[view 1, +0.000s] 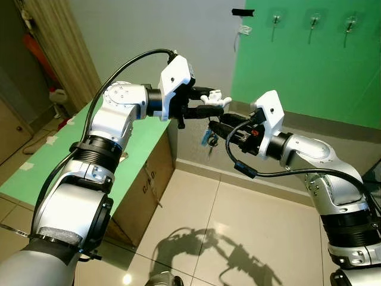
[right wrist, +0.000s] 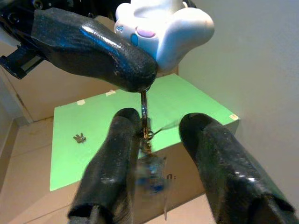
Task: Hang keys on a hook
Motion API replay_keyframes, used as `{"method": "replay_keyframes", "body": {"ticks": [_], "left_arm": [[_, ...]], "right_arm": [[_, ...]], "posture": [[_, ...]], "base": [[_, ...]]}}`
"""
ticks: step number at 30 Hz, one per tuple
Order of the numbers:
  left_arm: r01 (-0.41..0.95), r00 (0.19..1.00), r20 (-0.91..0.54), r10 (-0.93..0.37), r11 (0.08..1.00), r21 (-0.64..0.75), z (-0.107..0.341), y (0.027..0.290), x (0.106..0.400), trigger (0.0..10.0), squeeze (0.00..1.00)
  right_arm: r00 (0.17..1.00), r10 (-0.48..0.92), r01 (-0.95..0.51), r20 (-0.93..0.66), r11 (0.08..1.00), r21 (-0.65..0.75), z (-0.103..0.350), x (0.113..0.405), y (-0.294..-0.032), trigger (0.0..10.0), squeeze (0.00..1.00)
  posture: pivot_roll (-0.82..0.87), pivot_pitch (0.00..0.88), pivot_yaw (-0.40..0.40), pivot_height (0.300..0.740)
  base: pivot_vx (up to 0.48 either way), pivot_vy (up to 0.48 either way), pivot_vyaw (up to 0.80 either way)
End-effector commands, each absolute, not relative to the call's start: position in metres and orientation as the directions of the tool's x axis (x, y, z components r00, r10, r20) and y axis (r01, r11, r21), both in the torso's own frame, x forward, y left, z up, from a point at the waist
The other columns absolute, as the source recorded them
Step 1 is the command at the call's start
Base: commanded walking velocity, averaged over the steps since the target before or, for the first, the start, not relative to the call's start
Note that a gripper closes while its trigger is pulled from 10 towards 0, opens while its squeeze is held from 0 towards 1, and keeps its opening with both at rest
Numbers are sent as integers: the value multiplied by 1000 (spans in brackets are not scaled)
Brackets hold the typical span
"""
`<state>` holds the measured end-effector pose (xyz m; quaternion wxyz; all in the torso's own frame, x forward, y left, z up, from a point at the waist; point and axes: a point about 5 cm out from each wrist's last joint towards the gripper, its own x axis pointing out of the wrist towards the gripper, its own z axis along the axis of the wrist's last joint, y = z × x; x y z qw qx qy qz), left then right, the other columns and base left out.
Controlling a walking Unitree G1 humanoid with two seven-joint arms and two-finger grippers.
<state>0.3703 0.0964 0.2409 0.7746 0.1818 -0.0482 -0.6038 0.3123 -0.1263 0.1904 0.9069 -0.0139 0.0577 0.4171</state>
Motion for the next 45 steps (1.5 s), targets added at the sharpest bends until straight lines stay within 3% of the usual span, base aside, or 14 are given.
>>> {"method": "replay_keyframes", "body": {"ticks": [1, 20, 28, 36, 37, 45], "left_arm": [[912, 263, -132, -956, 202, 358, 247, 99, 369, 10000, 0], [911, 268, -139, -953, 204, 357, 245, 98, 369, 10000, 0], [884, 338, -140, -931, 263, 387, 244, 100, 374, 10000, 0], [880, 351, -130, -927, 279, 385, 244, 98, 376, 10000, 0], [878, 362, -120, -924, 295, 377, 245, 99, 377, 10000, 976], [870, 388, -98, -917, 329, 366, 248, 98, 380, 10000, 1000]], "right_arm": [[639, 762, -764, -102, 644, 24, 193, 312, -126, 0, 0], [677, 732, -733, -74, 680, 22, 195, 315, -128, 0, 0], [712, 698, -700, -78, 715, 2, 192, 315, -130, 0, 0], [725, 685, -686, -68, 728, 21, 190, 315, -130, 0, 0], [725, 686, -686, -67, 727, 23, 190, 315, -130, 0, 0], [725, 685, -685, -63, 728, 33, 189, 314, -130, 0, 0]], "posture": [[-180, 0, 80, 740], [-179, 0, 84, 740], [-183, 0, 87, 740], [-185, 0, 89, 740], [-185, 0, 89, 740], [-184, 0, 88, 740]], "base": [[0, 0, 0], [0, 0, 0], [0, 0, 0], [0, 0, 0], [0, 0, 0], [0, 0, 0]]}}
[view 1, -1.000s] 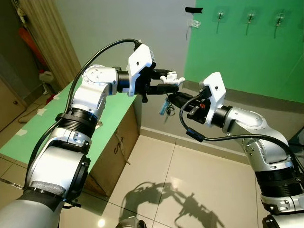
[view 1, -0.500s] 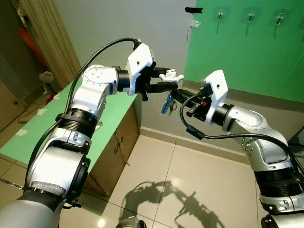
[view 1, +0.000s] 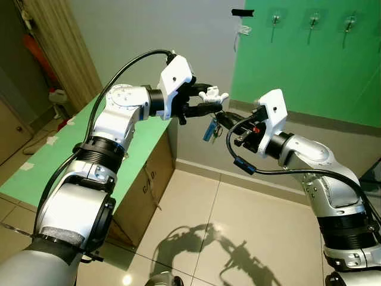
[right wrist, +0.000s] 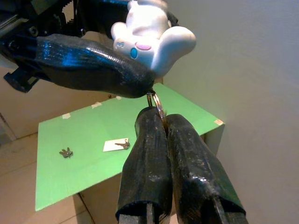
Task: Hang keys on a hook
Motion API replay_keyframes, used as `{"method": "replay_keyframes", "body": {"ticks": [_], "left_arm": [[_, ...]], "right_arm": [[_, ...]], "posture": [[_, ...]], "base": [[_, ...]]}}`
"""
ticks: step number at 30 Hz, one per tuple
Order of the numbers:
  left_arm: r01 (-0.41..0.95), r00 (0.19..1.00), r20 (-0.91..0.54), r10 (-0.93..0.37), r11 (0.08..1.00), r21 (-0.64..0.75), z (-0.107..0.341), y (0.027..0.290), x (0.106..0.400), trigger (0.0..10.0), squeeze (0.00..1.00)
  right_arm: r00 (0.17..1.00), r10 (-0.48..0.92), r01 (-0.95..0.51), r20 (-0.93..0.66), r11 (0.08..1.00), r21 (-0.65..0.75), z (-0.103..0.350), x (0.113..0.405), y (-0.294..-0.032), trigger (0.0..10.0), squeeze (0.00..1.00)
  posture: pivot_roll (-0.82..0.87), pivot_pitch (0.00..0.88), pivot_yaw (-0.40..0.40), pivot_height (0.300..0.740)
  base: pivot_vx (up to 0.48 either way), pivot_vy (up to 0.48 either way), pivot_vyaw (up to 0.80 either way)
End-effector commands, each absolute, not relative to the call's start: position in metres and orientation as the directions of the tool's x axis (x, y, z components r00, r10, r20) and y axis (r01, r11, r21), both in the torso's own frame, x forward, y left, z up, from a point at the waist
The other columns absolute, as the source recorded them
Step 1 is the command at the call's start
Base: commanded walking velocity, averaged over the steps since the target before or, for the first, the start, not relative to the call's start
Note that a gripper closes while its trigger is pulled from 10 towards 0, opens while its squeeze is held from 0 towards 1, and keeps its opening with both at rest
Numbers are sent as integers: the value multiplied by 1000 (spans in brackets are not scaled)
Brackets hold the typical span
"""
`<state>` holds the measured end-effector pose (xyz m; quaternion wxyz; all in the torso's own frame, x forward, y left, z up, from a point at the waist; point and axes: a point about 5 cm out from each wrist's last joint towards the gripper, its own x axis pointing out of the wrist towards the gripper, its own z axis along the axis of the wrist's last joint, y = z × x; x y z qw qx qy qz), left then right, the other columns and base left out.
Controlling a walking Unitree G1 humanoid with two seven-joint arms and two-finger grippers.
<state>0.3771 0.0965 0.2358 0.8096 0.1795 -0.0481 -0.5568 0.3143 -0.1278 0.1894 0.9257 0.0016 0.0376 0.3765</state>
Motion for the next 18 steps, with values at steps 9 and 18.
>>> {"method": "replay_keyframes", "body": {"ticks": [9, 18], "left_arm": [[847, 434, -50, -899, 389, 362, 254, 99, 384, 10000, 1000], [828, 489, -41, -871, 449, 335, 251, 106, 387, 10000, 1000]], "right_arm": [[722, 688, -687, -72, 726, 40, 185, 313, -129, 0, 0], [751, 640, -659, -161, 741, -130, 173, 313, -138, 0, 0]], "posture": [[-182, 0, 86, 740], [-179, 0, 83, 740]], "base": [[0, 0, 0], [0, 0, 0]]}}
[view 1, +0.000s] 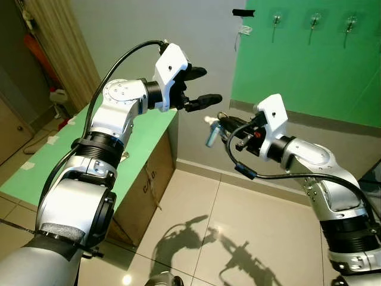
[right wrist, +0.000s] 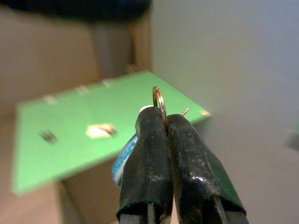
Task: Hang keys on a hook
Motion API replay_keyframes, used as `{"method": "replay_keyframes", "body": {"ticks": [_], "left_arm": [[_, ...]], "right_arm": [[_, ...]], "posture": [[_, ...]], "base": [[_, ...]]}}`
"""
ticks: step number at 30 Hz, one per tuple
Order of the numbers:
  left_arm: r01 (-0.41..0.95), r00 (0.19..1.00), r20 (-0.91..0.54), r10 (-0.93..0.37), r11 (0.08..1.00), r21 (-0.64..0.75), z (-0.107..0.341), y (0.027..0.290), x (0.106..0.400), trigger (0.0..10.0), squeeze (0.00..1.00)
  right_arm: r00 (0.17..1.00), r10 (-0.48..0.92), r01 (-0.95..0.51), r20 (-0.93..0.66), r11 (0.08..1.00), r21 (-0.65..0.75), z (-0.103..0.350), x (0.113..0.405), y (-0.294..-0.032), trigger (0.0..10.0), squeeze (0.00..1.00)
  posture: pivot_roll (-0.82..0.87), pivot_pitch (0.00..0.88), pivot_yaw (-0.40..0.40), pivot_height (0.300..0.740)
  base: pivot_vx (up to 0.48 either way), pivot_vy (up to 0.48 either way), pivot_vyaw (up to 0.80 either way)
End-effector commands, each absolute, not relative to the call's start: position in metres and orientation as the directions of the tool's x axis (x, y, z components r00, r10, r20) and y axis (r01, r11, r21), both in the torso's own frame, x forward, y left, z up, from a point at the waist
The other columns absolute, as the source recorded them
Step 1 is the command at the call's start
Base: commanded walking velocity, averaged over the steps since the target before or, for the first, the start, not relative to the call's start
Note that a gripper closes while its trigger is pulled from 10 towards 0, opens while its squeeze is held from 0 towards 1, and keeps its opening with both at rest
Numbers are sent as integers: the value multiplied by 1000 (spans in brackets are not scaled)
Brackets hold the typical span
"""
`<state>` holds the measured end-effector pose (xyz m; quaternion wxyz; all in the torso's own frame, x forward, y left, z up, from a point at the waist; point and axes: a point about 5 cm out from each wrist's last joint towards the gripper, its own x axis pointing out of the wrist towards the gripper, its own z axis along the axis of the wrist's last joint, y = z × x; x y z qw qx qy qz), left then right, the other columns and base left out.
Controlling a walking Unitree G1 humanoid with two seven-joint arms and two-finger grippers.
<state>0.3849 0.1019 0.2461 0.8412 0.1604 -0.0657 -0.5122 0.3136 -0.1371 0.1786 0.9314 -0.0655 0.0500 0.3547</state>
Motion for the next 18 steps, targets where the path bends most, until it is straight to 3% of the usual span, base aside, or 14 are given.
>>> {"method": "replay_keyframes", "body": {"ticks": [1, 2, 3, 5, 11, 18], "left_arm": [[832, 493, -45, -869, 456, 317, 246, 107, 387, 10000, 329], [835, 495, -48, -868, 459, 304, 242, 108, 386, 10000, 329], [833, 506, -47, -861, 474, 284, 236, 108, 385, 10000, 0], [831, 515, -45, -856, 485, 271, 232, 109, 385, 10000, 0], [563, 826, -41, -562, 826, 28, 177, 132, 388, 10000, 0], [342, 933, -113, -341, 940, -6, 116, 147, 357, 10000, 0]], "right_arm": [[763, 621, -646, -179, 744, -172, 169, 313, -140, 0, 0], [770, 609, -638, -191, 744, -200, 166, 312, -142, 0, 0], [787, 584, -617, -199, 751, -236, 162, 312, -144, 0, 0], [798, 567, -603, -203, 755, -259, 159, 312, -145, 0, 0], [944, 323, -330, -70, 916, -228, 143, 299, -159, 0, 0], [990, 139, -136, 12, 982, -134, 124, 278, -172, 0, 0]], "posture": [[-179, 0, 83, 740], [-179, 0, 83, 740], [-179, 0, 83, 740], [-179, 0, 83, 740], [-160, 0, 86, 740], [-147, 0, 72, 740]], "base": [[0, 0, 0], [0, 0, 0], [0, 0, 0], [0, 0, 0], [0, 0, 0], [0, 0, 0]]}}
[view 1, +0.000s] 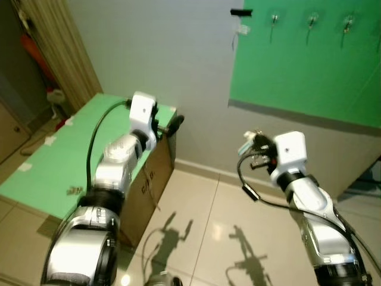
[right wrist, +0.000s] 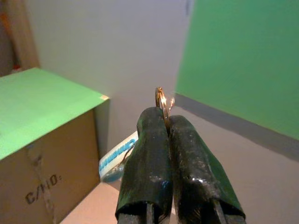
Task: Hang keys on a hook
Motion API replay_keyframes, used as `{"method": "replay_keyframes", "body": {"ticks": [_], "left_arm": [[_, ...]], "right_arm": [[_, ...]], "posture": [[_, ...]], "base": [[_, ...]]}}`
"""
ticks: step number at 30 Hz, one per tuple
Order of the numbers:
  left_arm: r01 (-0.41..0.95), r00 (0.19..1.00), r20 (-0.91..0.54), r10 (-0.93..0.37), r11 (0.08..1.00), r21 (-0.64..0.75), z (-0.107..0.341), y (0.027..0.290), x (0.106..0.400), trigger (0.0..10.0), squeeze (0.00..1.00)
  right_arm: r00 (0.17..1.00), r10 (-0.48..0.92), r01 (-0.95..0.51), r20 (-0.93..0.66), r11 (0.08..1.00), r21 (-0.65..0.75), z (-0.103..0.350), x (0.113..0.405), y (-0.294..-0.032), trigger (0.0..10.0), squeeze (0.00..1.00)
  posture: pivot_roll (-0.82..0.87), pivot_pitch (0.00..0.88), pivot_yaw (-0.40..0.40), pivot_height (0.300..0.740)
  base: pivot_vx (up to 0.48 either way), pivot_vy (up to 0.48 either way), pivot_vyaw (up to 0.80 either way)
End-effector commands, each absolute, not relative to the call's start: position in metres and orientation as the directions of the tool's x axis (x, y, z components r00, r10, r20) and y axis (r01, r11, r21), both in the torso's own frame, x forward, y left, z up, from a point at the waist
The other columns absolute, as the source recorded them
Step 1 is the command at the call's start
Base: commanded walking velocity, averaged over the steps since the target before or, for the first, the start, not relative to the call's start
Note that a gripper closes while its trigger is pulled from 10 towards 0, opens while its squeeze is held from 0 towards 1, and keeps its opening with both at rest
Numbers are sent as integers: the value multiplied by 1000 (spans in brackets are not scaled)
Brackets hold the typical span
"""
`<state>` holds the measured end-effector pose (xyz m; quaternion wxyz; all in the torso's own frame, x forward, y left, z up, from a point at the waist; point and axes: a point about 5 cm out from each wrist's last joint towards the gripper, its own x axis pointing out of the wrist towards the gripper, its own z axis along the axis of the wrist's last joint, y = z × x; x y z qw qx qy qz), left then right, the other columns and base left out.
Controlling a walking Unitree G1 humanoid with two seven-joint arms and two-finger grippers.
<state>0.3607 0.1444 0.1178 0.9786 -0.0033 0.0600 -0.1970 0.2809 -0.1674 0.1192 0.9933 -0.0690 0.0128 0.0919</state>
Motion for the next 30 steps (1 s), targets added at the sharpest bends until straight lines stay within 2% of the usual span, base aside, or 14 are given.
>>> {"method": "replay_keyframes", "body": {"ticks": [1, 3, 4, 9, 12, 16, 21, 30], "left_arm": [[293, 947, -135, -292, 956, -14, 100, 148, 346, 10000, 0], [262, 954, -148, -261, 965, -16, 91, 149, 338, 10000, 0], [229, 962, -152, -226, 973, 8, 79, 148, 322, 10000, 0], [245, 963, -124, -240, 969, 32, 71, 148, 299, 10000, 0], [242, 967, -94, -237, 969, 55, 75, 150, 282, 10000, 0], [220, 971, -104, -215, 975, 30, 76, 148, 286, 10000, 0], [269, 958, -97, -268, 963, -9, 81, 136, 287, 10000, 0], [319, 944, -90, -316, 948, 18, 91, 128, 296, 10000, 0]], "right_arm": [[996, 89, -87, 17, 991, -106, 118, 272, -178, 0, 0], [998, 57, -55, 20, 994, -90, 114, 268, -182, 0, 0], [1000, 3, -2, 17, 997, -77, 106, 260, -188, 0, 0], [998, -62, 64, 24, 995, -74, 100, 246, -199, 0, 0], [992, -124, 124, -1, 991, -53, 90, 223, -201, 0, 0], [997, -78, 78, 2, 995, -57, 88, 222, -190, 0, 0], [1000, -18, 18, 8, 1000, -25, 89, 227, -179, 0, 0], [1000, -4, 4, -2, 1000, -15, 87, 233, -176, 0, 0]], "posture": [[-138, 0, 63, 740], [-138, 0, 63, 740], [-132, 0, 55, 740], [-128, 0, 42, 740], [-123, 0, 31, 740], [-130, 0, 28, 740], [-138, 0, 37, 740], [-157, 0, 62, 740]], "base": [[0, 0, 0], [0, 0, 0], [0, 0, 0], [0, 0, 0], [0, 0, 0], [0, 0, 0], [0, 0, 0], [293, -377, 0]]}}
